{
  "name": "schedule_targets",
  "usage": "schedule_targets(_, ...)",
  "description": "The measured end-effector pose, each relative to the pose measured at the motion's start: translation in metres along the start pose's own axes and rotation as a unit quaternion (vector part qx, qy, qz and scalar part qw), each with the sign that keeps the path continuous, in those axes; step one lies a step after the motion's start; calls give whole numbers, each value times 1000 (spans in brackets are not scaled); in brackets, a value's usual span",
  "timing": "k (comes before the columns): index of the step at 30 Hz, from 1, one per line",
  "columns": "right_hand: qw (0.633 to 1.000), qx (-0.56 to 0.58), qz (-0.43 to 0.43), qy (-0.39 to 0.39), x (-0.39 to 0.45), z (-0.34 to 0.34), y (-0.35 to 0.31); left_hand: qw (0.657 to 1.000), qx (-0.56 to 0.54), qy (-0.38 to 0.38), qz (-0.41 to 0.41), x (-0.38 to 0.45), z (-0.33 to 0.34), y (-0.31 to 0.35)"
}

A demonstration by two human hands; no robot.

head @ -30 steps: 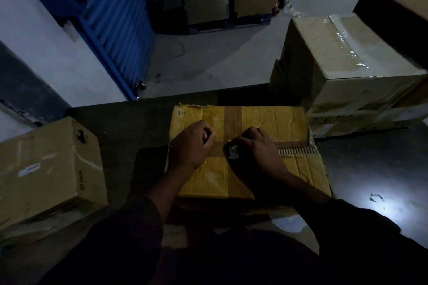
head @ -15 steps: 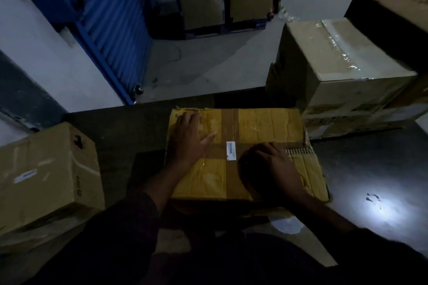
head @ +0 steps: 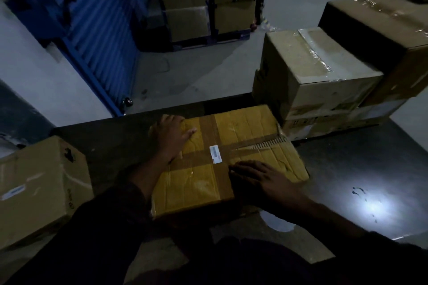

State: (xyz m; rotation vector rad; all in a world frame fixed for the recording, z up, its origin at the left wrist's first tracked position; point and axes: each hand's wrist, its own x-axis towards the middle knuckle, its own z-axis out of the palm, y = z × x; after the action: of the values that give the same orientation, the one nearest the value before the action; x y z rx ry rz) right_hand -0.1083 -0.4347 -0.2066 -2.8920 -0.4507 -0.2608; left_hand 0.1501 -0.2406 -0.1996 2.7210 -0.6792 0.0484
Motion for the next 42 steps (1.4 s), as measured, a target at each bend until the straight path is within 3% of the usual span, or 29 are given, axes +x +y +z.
schedule_targets(5,998,-23,55,35,38,-5,12,981,40,-2,-192,-24,-23,-52)
schedule_targets(9,991,26,131,18,77,-10,36,960,-77,-26,-269,-68,-44,-59)
schedule_targets(15,985,54,150,-58,120,-18,63,963,-101,-124,-215,-136,-47,-13)
schedule_targets(17,987,68,129,-62,117,-25,54,960,-112,-160,-200,-148,-50,1)
schedule_targets(19,989,93,110,-23,110,-25,39,969,-57,-184,-157,-150,-56,12)
schedule_targets(22,974,119,182,68,98,-18,13,983,23,-138,-116,-137,-64,23)
schedule_targets(26,959,106,240,110,88,-6,-6,995,-41,-37,-82,-108,-56,37)
schedule_targets(29,967,92,222,86,85,-6,-10,994,-93,-35,-51,-93,-36,40)
schedule_targets(33,973,62,220,31,87,-2,-9,997,-70,22,-10,-95,-16,35)
schedule_targets(42,975,45,217,26,89,-1,-8,995,-76,64,-17,-96,-10,33)
